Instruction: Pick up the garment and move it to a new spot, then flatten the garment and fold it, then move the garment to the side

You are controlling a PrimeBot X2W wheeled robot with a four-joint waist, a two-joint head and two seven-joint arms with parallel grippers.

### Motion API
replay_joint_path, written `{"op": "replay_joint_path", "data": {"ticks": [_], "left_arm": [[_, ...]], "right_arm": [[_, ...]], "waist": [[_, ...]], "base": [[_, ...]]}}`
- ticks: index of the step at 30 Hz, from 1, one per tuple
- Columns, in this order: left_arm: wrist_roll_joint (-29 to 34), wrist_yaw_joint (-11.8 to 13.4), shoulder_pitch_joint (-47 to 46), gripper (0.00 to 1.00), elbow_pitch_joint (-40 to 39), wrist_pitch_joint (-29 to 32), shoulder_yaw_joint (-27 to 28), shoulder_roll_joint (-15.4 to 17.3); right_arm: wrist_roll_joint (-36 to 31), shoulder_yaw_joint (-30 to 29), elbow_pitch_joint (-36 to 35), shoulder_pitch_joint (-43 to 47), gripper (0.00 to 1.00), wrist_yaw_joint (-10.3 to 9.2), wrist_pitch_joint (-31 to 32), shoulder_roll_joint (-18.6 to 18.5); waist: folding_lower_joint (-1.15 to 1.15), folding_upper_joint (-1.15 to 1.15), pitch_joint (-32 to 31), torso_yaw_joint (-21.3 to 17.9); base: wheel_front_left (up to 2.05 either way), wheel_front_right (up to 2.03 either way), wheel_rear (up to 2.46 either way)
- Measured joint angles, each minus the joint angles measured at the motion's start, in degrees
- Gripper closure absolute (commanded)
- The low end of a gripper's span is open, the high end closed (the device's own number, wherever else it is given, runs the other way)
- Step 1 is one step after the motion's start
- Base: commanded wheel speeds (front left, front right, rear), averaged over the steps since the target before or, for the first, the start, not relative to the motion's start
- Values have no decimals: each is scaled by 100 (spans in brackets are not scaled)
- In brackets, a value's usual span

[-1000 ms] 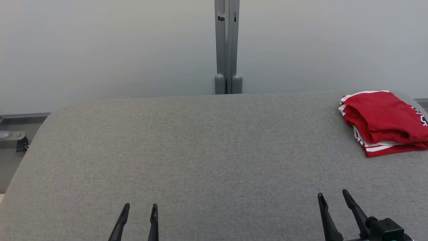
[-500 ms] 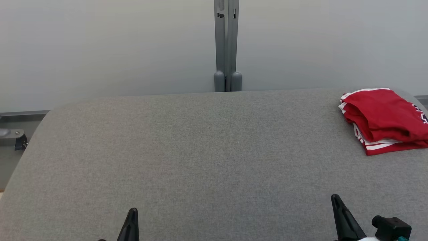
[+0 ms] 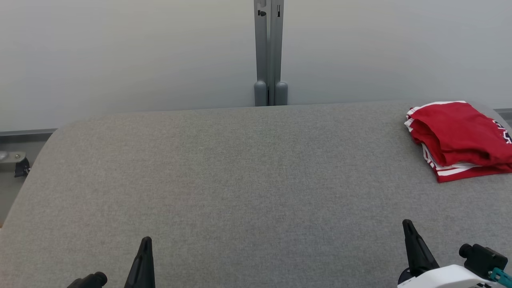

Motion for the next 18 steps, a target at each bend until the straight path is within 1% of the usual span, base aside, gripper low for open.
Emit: {"op": "replay_joint_path", "data": {"ticks": [18], "left_arm": [[-1519, -104, -400, 100, 208, 322, 223, 38]], "right_arm": [[1478, -147, 137, -359, 100, -4, 344, -9]], "waist": [[0, 0, 107, -42]], "base": [[0, 0, 0]]}}
